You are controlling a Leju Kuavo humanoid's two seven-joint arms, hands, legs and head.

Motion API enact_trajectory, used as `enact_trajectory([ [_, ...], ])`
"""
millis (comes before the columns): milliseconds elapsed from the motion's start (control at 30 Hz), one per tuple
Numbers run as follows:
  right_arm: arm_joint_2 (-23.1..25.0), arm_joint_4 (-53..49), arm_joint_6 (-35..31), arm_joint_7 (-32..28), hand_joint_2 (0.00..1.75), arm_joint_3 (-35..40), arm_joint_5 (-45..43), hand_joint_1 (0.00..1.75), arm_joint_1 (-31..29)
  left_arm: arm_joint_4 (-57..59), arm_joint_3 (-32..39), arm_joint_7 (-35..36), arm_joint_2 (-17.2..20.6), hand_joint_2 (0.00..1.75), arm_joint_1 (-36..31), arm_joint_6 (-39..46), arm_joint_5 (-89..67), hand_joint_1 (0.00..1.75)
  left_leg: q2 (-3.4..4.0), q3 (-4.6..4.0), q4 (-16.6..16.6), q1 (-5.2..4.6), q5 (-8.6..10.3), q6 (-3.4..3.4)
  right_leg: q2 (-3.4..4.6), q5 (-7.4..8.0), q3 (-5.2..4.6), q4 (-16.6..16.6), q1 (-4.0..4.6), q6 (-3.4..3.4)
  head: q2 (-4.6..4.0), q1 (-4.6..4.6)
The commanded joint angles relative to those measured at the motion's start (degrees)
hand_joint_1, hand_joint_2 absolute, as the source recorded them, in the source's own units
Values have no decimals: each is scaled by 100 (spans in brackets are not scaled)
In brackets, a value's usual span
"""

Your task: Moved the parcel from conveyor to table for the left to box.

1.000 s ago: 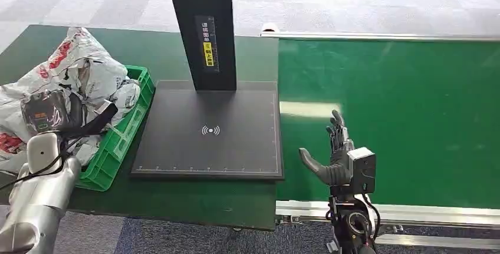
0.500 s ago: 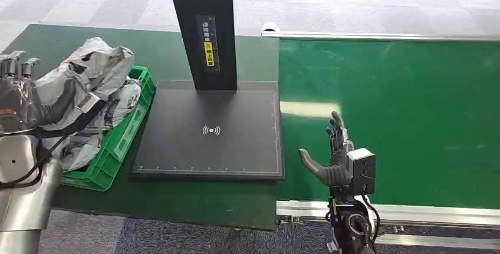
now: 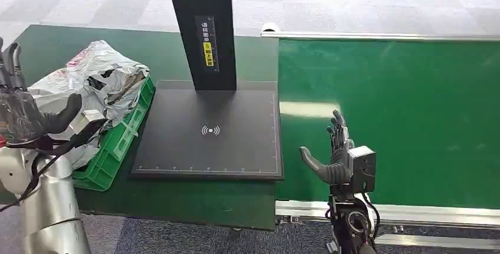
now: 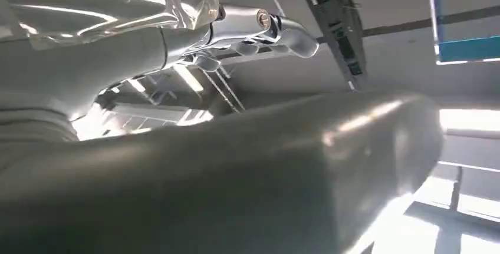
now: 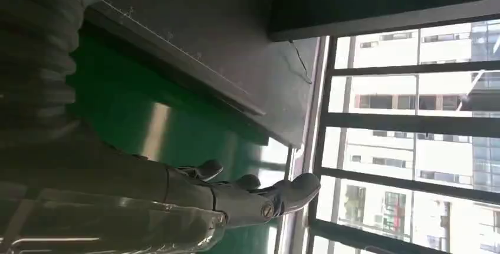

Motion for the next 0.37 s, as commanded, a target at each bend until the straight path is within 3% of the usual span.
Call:
enact_trajectory([
  [33, -50, 373, 8, 8, 175, 17, -4, 0, -196, 139, 354, 33, -270, 0, -211, -28, 6, 0, 0, 4, -5, 0, 2, -3, -8, 1, 6, -6, 1, -8, 0, 0],
  [367, -74, 367, -24, -7, 175, 73, -36, 0, -182, 243, 92, 33, -131, 0, -79, -28, 210, 0, 1, 8, -10, -1, 3, -7, -10, 2, 9, -9, 1, -14, 0, 0],
])
